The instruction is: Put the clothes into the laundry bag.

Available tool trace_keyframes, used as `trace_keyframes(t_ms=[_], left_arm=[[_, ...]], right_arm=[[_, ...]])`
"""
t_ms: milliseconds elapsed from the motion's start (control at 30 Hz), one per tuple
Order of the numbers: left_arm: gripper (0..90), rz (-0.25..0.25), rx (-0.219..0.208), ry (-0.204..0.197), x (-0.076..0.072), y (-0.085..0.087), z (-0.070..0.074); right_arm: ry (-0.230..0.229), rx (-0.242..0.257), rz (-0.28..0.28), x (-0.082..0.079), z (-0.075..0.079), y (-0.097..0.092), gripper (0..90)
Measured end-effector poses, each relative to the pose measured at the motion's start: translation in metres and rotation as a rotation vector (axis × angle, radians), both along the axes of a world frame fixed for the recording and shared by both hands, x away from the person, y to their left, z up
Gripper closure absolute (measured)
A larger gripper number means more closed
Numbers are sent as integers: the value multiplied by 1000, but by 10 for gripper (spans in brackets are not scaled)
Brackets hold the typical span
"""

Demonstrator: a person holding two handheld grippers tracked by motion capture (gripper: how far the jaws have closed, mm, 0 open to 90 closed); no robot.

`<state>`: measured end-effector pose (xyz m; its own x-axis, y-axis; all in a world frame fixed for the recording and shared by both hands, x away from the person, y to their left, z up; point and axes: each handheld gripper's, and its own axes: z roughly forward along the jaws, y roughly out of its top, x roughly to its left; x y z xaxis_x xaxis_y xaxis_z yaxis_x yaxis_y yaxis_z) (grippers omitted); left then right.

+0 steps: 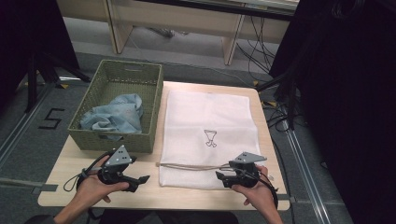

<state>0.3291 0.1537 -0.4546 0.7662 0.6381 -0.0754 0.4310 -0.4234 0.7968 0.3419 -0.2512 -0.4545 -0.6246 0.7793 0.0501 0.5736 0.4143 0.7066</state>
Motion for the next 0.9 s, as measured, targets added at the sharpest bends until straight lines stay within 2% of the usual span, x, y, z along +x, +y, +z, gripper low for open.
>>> trace_keyframes(t_ms=[33, 200, 267, 300, 367, 400, 433, 467, 533, 633, 700, 767, 800, 833, 867, 900], left_arm=[[177, -4, -10, 1, 0, 0, 0], [179, -8, 2, 1, 1, 1, 1], [178, -12, -6, 1, 1, 2, 0], [179, -7, -11, 6, 1, 1, 0], [179, -13, 0, 1, 1, 2, 1], [179, -13, 3, 3, 1, 2, 0], [179, -12, 5, 2, 1, 2, 0], [179, -10, -1, 3, 1, 2, 0], [179, -9, -2, 0, 2, 2, 0], [182, 1, -5, -2, 1, 1, 1], [184, 0, -2, -2, 2, 1, 1], [185, -7, 19, -10, 2, 2, 1], [185, 2, 9, -3, 2, 1, 1], [186, 1, 13, -9, 2, 2, 1], [185, 3, 5, -13, 2, 1, 1], [185, 3, 14, -13, 2, 1, 1]], right_arm=[[-19, -8, 11, 2, 0, -1, 315], [-31, -26, 14, 4, -1, -2, 313], [-18, -17, -2, 2, -1, -1, 311], [-30, -31, 14, 4, -1, -2, 311], [-46, -41, 9, 5, -2, -2, 310], [-46, -41, 9, 5, -2, -2, 310], [-25, -35, -10, 3, -1, -1, 309], [-28, -48, 2, 5, 0, -2, 308], [-33, -42, -4, 5, -2, -1, 308], [-44, -69, -7, 6, -2, -2, 308], [-71, -96, -4, 8, -2, -3, 308], [-68, -124, -8, 10, -1, -5, 309], [-82, -143, -23, 13, -4, -7, 312], [-58, -151, -37, 14, -4, -8, 312], [-72, -190, -21, 17, -7, -11, 312], [-72, -190, -21, 17, -7, -11, 312]])
